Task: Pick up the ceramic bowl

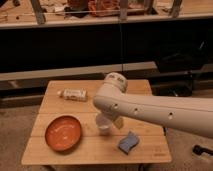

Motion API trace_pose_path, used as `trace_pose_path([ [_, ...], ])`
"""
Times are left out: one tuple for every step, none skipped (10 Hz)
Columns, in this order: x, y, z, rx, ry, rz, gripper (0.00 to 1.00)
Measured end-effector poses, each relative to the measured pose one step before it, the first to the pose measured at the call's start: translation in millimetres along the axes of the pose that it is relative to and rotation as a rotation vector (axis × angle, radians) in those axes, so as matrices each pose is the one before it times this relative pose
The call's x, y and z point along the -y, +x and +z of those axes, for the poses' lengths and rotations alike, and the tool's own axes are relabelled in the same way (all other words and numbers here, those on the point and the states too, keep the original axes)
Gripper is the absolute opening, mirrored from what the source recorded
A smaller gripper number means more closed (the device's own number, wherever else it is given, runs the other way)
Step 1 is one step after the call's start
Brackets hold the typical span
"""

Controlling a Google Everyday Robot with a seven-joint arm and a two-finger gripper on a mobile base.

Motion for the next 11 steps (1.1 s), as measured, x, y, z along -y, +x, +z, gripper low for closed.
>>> trace_pose_path([
  [0.32, -1.24, 0.75, -0.00059, -0.00243, -0.00769, 0.80],
  [1.16, -1.89, 0.48, 0.00036, 0.00079, -0.01546, 0.80],
  [3.24, -2.92, -0.02, 0.00094, 0.00381, -0.01732, 0.80],
  [4.70, -3.92, 0.36, 0.00111, 0.00359, -0.01490, 0.80],
  [8.39, -7.70, 0.44, 0.00228, 0.00499, -0.02349, 0.80],
  [2.97, -3.08, 0.70, 0.00079, -0.00003, -0.00814, 0.80],
  [0.23, -0.38, 0.42, -0.00189, -0.00260, -0.01020, 0.80],
  [0.84, 0.96, -0.10, -0.00361, 0.00129, -0.01552, 0.80],
  [3.87, -1.77, 0.53, 0.00170, 0.00767, -0.01507, 0.80],
  [6.27, -3.95, 0.92, 0.00282, 0.01101, -0.02570, 0.80],
  [4.49, -2.71, 0.92, 0.00182, 0.00851, -0.02126, 0.80],
])
